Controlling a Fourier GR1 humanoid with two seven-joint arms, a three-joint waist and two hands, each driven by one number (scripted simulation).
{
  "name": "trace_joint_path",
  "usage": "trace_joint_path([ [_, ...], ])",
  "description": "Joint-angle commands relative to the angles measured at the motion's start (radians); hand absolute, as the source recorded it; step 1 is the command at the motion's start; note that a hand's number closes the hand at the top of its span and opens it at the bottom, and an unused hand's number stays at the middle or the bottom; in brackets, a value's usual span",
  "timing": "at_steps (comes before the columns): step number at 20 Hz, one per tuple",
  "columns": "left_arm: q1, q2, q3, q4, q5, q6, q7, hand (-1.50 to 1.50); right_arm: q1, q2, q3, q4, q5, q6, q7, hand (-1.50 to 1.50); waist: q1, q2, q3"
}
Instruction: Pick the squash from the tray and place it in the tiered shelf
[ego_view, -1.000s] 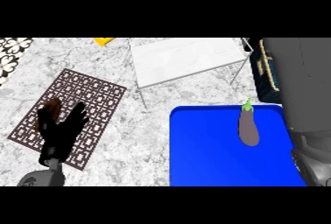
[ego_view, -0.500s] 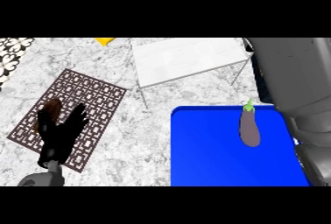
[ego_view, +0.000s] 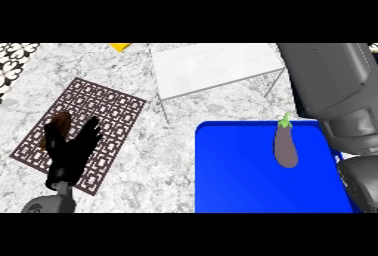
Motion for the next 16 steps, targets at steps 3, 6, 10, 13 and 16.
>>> trace_joint_path([
  [3,0.027,0.033,0.034,0.008,0.029,-0.04,-0.023,0.0,-0.03,0.023,-0.014,0.079,0.002,-0.037,-0.06,1.5,-0.002,-0.003,-0.001],
  [6,-0.012,-0.001,0.01,0.04,0.004,-0.007,-0.006,0.0,-0.071,0.019,-0.023,0.133,0.009,-0.038,-0.06,1.5,-0.003,-0.001,-0.001],
  [10,0.028,-0.001,0.003,0.009,0.01,-0.024,-0.007,0.0,-0.084,0.005,0.012,0.176,0.052,-0.017,-0.088,1.5,0.002,0.0,-0.001],
  [13,-0.021,0.003,0.01,0.056,0.012,-0.026,-0.004,0.0,-0.068,0.018,-0.12,0.146,-0.057,-0.113,-0.004,-1.5,-0.01,-0.002,-0.001],
  [16,0.002,0.008,0.004,0.002,-0.003,-0.018,-0.021,0.0,-0.05,-0.035,-0.184,0.161,-0.107,-0.131,-0.061,-1.5,-0.001,0.0,0.0],
])
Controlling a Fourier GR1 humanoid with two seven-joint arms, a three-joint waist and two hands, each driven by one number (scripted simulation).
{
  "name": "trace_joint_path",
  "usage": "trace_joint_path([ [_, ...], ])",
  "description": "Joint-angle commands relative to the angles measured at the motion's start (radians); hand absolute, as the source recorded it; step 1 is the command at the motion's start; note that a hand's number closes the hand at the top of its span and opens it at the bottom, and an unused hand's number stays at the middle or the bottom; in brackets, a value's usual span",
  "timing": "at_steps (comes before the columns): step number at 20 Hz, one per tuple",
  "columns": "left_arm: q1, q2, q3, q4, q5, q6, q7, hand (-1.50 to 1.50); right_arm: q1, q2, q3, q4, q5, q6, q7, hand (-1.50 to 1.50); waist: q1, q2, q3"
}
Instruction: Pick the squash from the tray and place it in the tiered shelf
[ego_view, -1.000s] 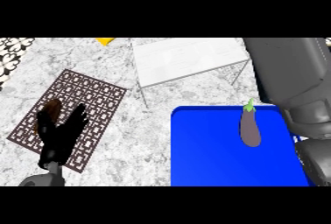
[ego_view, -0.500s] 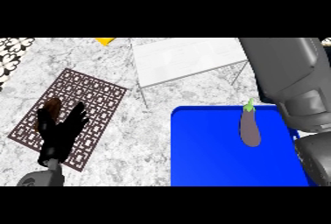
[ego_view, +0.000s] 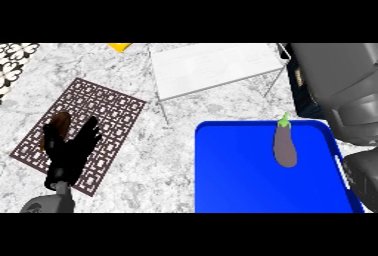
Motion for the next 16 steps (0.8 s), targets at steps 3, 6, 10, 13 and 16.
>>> trace_joint_path([
  [3,0.005,-0.011,-0.003,-0.024,0.006,0.005,0.014,0.0,-0.012,0.045,-0.12,0.03,-0.106,-0.1,0.001,-1.5,0.011,0.004,-0.002],
  [6,0.031,0.005,-0.008,-0.005,0.001,-0.022,-0.001,0.0,-0.032,0.004,-0.188,0.032,-0.179,-0.064,-0.016,-1.5,0.01,0.005,-0.002],
  [10,-0.03,0.005,0.008,0.027,0.006,-0.008,0.007,0.0,-0.045,0.002,-0.259,0.029,-0.259,-0.078,0.009,-1.5,-0.001,0.004,-0.002],
  [13,0.034,-0.011,0.004,0.021,0.001,-0.003,-0.022,0.0,-0.022,-0.008,-0.277,-0.001,-0.264,-0.177,0.01,-1.5,-0.006,-0.001,-0.002],
  [16,0.032,-0.015,-0.015,-0.032,-0.01,0.008,0.012,0.0,-0.041,-0.104,-0.29,0.034,-0.241,-0.226,-0.006,-1.5,0.012,0.006,-0.002],
])
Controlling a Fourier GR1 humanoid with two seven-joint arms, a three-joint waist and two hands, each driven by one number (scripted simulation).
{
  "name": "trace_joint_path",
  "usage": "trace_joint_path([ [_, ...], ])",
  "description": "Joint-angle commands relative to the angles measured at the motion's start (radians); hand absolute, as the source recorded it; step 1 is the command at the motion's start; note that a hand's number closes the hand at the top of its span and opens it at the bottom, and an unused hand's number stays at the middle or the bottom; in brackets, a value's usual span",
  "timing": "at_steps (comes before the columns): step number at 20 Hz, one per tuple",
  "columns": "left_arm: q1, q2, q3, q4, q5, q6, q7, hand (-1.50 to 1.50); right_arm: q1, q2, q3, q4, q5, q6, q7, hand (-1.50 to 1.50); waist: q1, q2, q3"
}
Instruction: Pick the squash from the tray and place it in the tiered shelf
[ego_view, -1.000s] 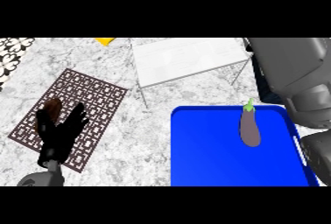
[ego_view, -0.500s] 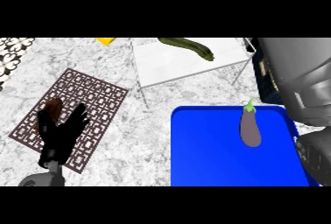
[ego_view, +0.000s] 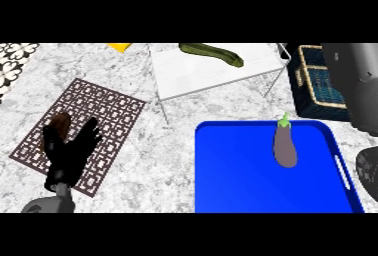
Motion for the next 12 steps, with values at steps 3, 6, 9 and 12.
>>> trace_joint_path([
  [3,-0.025,-0.012,-0.005,0.043,-0.014,0.012,-0.013,0.0,-0.004,-0.102,-0.025,0.007,0.015,-0.115,0.062,-1.5,-0.013,0.0,-0.001],
  [6,-0.007,0.013,0.017,0.005,0.004,0.006,0.025,0.0,0.02,-0.164,-0.071,-0.016,-0.017,-0.149,0.071,-1.5,-0.014,-0.003,0.0],
  [9,0.006,-0.016,-0.008,0.034,-0.012,0.004,-0.019,0.0,0.032,-0.262,-0.109,0.017,-0.05,-0.094,0.076,-1.5,-0.01,0.002,-0.001],
  [12,-0.027,0.01,0.031,0.088,0.006,-0.007,-0.035,0.0,0.085,-0.313,-0.141,0.006,-0.11,0.006,0.042,-1.5,-0.018,0.0,0.0],
])
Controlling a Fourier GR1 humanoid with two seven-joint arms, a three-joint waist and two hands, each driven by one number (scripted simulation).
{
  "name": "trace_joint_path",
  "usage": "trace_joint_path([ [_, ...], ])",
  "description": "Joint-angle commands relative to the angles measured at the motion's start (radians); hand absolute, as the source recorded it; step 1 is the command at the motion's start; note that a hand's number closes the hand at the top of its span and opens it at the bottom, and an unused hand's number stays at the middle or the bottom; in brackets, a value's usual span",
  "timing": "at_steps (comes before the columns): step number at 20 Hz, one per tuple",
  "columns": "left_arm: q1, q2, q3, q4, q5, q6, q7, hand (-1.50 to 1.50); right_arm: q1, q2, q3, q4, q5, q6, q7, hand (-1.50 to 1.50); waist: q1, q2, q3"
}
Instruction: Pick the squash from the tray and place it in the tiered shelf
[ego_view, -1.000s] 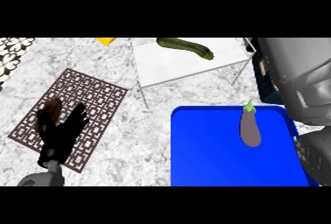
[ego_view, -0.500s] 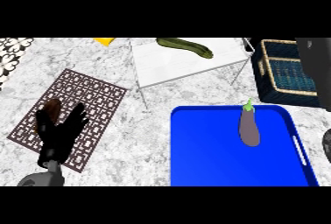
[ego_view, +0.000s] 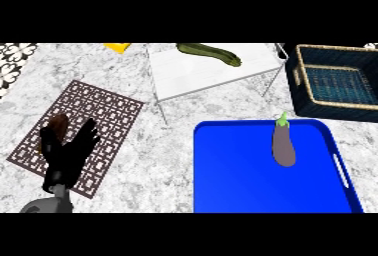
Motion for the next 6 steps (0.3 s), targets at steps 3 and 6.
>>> trace_joint_path([
  [3,-0.029,-0.01,-0.004,0.076,-0.022,0.01,-0.024,0.0,0.067,-0.131,-0.046,0.015,-0.084,0.177,-0.017,-1.5,-0.006,0.002,-0.003],
  [6,-0.015,-0.005,-0.008,0.011,-0.01,0.008,0.021,0.0,0.094,-0.256,-0.071,0.061,-0.106,0.292,-0.06,-1.5,0.007,0.006,-0.002],
])
